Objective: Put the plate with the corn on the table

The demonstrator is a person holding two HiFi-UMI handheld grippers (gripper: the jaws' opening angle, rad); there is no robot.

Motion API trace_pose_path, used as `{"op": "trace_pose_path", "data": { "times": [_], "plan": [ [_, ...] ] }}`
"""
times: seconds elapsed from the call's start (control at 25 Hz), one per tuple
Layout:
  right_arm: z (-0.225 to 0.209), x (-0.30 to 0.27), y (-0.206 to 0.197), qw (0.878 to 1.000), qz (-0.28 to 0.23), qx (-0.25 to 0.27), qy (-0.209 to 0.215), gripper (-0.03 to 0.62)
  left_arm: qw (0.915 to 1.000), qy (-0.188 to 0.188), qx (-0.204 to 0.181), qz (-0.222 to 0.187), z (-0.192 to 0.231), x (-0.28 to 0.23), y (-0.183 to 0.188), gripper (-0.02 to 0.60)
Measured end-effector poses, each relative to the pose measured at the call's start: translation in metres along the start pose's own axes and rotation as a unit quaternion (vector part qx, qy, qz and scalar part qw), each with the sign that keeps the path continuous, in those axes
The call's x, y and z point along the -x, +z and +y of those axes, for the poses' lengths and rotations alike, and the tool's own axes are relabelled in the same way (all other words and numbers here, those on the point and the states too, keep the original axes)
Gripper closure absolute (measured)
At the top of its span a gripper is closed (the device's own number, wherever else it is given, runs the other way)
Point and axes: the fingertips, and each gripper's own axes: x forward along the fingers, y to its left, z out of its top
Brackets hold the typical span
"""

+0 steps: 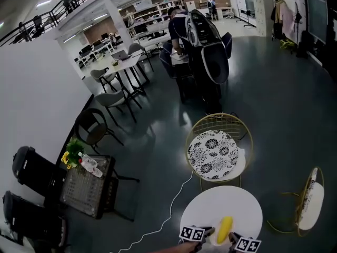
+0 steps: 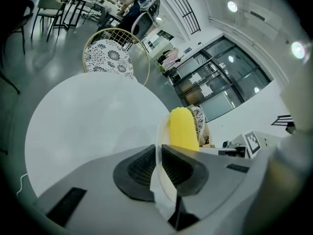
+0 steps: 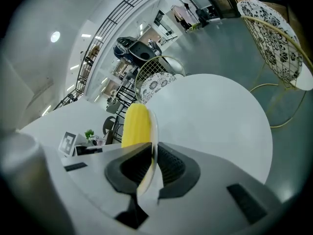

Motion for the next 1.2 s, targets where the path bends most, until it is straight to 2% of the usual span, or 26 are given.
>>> {"op": "trace_pose_path", "data": {
  "times": [0.56,0.72,0.88,1.2],
  "plan": [
    [-0.045,-0.046,0.024,0.999,0.004,0.020,-0.029,0.548,0.9974,0.062,-0.029,0.020,0.035,-0.051,0.018,0.545],
    [-0.045,-0.060,0.042,0.999,0.003,0.035,-0.030,0.548,0.9956,0.083,-0.040,0.018,0.043,-0.058,0.036,0.545],
    [-0.052,-0.058,0.035,0.998,0.018,0.049,-0.047,0.548,0.9934,0.105,-0.038,0.029,0.042,-0.062,0.025,0.544],
    [-0.060,-0.064,0.029,0.996,0.026,0.056,-0.067,0.546,0.9886,0.134,-0.057,0.038,0.048,-0.066,0.022,0.544]
  ]
}}
